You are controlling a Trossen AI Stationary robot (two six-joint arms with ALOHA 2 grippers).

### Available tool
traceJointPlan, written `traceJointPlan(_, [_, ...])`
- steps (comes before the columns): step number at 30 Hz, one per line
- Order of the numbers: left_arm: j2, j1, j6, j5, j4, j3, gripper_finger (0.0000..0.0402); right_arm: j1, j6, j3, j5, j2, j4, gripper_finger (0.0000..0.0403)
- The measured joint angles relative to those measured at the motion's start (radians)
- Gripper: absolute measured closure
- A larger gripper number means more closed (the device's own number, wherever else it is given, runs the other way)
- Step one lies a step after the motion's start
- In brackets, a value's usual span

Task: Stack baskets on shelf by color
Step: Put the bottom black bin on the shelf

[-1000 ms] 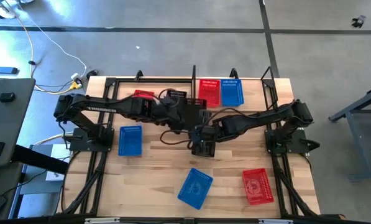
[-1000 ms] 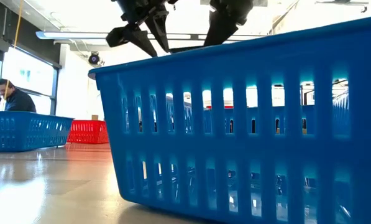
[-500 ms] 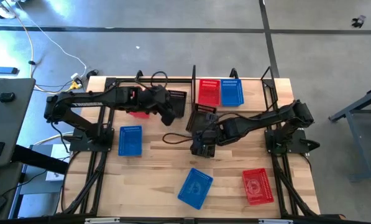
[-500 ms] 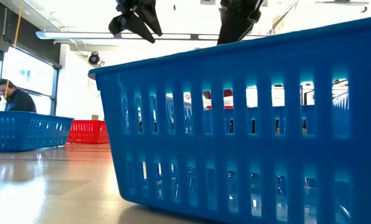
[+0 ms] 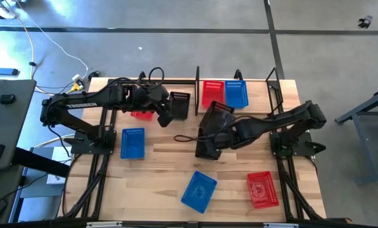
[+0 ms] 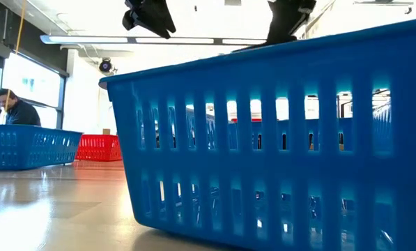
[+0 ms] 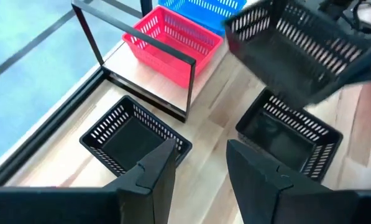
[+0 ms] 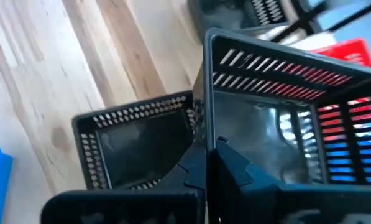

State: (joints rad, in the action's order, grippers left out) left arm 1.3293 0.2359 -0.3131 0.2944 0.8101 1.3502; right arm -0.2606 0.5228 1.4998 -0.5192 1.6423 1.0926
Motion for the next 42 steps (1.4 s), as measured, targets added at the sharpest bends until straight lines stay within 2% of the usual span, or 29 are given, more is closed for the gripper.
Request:
traceJointPlan(4, [0.0, 0.0, 0.019, 0.004, -0.002, 0.0, 0.027, -0.008, 0.002, -0.051, -0.03, -0.09, 0.029, 0.0403])
traceJointPlan(12, [0.0, 0.005, 0.029, 0.004, -0.002, 0.0, 0.027, 0.043, -0.032, -0.274, -0.026, -0.368, 0.017, 0.0403])
traceJointPlan(20, [0.0, 0.035, 0.028, 0.004, -0.006, 0.0, 0.027, 0.162, -0.247, -0.465, 0.067, -0.654, 0.026, 0.0403])
traceJointPlan(24, [0.0, 0.056, 0.025, 0.004, -0.006, 0.0, 0.027, 0.228, -0.409, -0.525, 0.066, -0.758, 0.035, 0.0403])
traceJointPlan(33, [0.0, 0.079, 0.001, 0.004, -0.007, 0.0, 0.027, 0.37, -0.669, -0.599, 0.043, -0.886, 0.133, 0.0403])
traceJointPlan(42, [0.0, 0.079, -0.025, 0.004, -0.008, 0.0, 0.027, 0.483, -0.899, -0.659, 0.091, -0.904, 0.165, 0.0402])
